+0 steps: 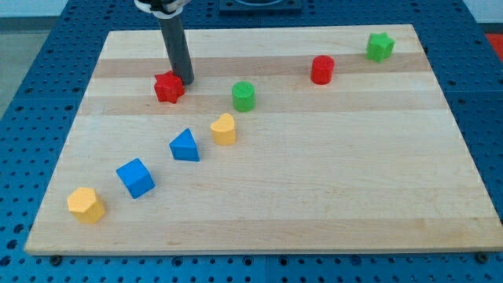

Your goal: Place your arm to the bottom right of the red circle

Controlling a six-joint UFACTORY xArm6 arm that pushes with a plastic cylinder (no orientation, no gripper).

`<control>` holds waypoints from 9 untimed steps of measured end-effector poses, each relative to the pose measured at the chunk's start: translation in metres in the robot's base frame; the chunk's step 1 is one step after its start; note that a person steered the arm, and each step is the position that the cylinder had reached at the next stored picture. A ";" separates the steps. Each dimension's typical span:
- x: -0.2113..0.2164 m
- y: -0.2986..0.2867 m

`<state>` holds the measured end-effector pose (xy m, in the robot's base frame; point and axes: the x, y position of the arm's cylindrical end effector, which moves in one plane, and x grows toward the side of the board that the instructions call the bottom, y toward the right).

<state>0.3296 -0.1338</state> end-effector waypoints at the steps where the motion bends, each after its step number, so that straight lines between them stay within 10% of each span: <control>1: 0.000 0.012; 3: 0.003 0.177; 9: -0.045 0.285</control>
<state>0.2847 0.1513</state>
